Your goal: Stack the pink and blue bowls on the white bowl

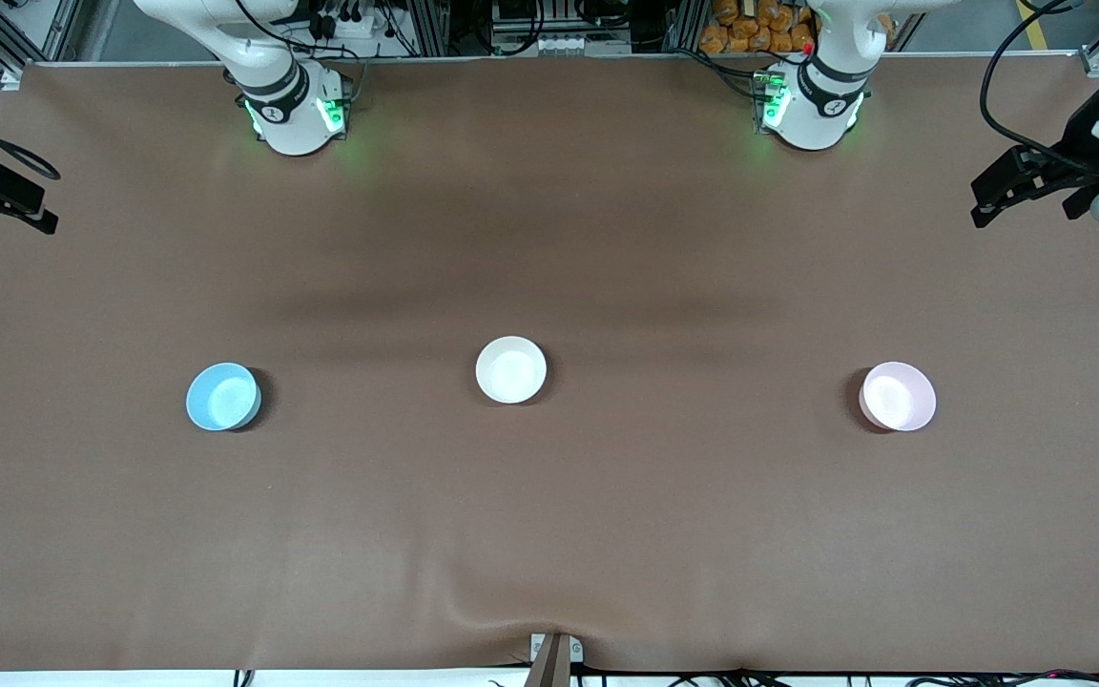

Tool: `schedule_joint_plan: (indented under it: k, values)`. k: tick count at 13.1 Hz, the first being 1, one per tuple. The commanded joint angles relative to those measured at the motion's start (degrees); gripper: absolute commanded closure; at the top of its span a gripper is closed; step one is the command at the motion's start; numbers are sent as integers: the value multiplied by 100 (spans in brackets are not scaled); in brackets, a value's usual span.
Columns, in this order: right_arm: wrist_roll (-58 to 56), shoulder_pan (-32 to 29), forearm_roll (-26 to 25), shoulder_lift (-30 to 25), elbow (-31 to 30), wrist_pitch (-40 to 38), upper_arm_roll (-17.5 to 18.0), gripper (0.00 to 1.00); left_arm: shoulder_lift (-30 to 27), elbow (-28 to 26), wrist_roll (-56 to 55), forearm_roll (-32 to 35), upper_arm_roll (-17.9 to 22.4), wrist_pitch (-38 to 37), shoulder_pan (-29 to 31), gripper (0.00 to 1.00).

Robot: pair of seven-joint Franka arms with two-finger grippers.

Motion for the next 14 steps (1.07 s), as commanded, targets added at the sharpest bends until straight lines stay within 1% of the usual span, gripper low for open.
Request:
schedule_joint_plan:
  k: [1, 5, 7, 14]
  values:
    - [42, 108, 11, 58, 55, -31, -27, 0, 54, 151, 124, -92, -2, -126, 146, 0]
    - [42, 126, 11, 67, 55, -30, -27, 0, 125, 204, 107, -66, -2, -126, 234, 0]
    - [42, 214, 11, 110, 55, -30, -27, 0, 125, 169, 107, -13, -2, -143, 252, 0]
    - [42, 214, 11, 111, 55, -30, -27, 0, 247, 107, 160, -22, -19, -196, 244, 0]
